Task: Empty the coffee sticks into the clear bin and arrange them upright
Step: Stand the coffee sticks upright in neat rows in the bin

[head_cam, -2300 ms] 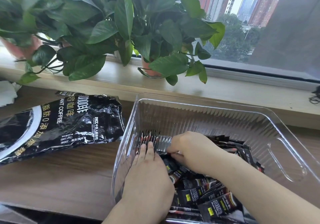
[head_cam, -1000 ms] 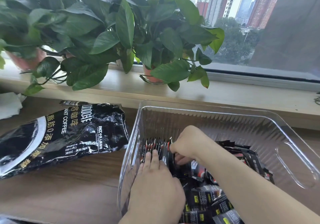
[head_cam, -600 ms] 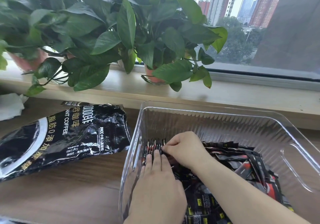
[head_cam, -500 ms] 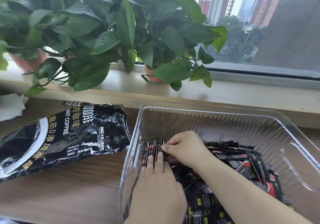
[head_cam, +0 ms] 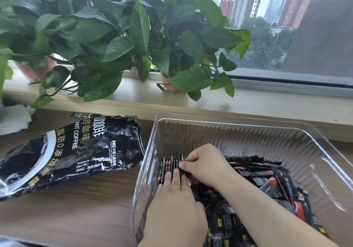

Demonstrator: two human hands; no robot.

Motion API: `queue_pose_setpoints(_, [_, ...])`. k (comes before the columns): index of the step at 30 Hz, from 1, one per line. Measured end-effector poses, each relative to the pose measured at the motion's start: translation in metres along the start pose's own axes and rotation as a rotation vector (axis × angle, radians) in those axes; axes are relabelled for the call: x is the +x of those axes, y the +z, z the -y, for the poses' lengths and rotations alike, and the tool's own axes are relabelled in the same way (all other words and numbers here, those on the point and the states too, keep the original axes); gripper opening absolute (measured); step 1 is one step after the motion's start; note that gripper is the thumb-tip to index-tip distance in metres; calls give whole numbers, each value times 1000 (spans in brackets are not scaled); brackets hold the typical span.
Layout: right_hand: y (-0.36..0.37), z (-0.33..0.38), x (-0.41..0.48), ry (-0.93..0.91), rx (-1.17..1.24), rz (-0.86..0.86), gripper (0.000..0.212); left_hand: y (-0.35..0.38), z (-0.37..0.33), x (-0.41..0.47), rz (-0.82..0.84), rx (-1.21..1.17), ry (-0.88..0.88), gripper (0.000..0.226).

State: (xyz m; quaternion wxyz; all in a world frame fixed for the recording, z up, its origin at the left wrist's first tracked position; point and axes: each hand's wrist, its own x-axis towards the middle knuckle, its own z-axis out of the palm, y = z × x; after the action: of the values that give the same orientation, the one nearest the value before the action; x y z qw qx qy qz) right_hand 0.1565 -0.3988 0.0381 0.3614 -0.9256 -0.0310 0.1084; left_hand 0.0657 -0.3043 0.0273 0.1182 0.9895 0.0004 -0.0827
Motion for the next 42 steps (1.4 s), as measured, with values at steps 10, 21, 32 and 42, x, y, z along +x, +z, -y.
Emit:
queue_pose_setpoints(10, [-3,2,-1,29,-84,-39,50,6,5,-15,-641,-122,213,25])
queue_pose_setpoints(21, [-10,0,0,69,-6,-74,47,7,3,-14,-692,-168,183,21])
queue_pose_setpoints(32, [-15,5,-11,137,3,22,32,3,3,-20,-705,-140,253,18])
queue_pose_setpoints(42, [-16,7,-9,158,118,104,27,14,-15,-37,-642,-163,548,12])
